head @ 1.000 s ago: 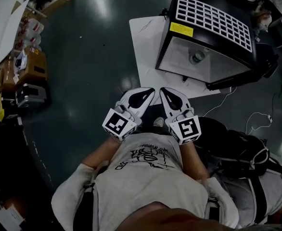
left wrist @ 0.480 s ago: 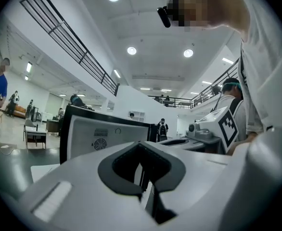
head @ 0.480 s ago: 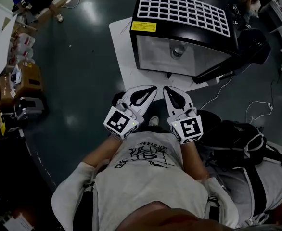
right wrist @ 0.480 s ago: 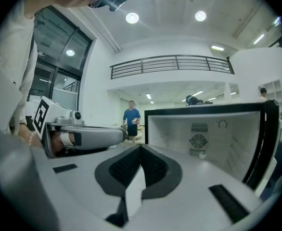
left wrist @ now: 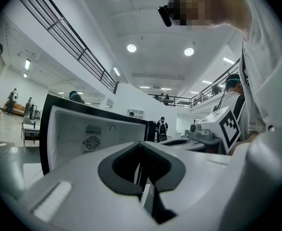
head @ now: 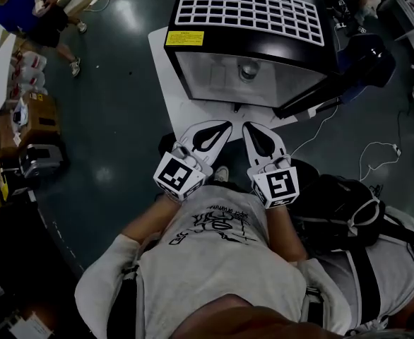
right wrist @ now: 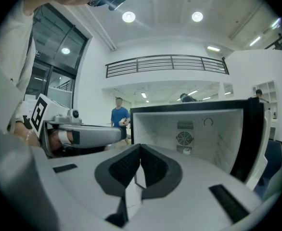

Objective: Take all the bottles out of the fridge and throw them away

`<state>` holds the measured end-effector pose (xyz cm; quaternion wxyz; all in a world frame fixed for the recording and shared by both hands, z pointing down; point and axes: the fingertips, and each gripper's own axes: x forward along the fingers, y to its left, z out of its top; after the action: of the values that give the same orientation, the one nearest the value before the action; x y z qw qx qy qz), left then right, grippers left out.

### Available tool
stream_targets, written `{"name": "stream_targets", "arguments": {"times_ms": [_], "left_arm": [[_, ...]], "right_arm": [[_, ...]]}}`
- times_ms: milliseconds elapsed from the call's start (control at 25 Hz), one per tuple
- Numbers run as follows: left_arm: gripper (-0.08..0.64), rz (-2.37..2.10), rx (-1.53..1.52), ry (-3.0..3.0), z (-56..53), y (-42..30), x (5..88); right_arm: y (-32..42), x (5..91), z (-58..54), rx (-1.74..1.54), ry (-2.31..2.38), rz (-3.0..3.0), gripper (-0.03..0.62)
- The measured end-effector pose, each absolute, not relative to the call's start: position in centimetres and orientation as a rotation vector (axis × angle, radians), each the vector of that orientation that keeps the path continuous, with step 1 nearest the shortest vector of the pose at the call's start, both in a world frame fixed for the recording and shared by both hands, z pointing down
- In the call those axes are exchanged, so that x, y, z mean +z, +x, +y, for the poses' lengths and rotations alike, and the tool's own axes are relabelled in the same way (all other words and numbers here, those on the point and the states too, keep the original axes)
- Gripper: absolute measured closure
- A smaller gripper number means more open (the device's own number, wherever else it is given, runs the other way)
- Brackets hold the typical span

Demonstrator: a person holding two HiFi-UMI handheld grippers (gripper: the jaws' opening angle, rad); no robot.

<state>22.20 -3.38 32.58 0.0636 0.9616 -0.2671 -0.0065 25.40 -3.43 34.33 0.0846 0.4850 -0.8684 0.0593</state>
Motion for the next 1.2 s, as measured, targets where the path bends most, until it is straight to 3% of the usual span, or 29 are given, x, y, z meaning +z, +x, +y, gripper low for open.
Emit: {"name": "stream_targets", "arguments": {"times_ms": [960, 1200], "left_arm": [[0.552, -0.747, 0.008, 2.946, -11.8, 23.6, 36.5], [0.552, -0.75, -0.021, 2.958, -13.4, 24.1, 37.5]], "right_arm": [[28.1, 39.0, -11.8, 0.225, 1.618, -2.462, 0.579], [28.7, 40.5, -13.9, 0.234, 1.62, -2.448, 0.548]]}}
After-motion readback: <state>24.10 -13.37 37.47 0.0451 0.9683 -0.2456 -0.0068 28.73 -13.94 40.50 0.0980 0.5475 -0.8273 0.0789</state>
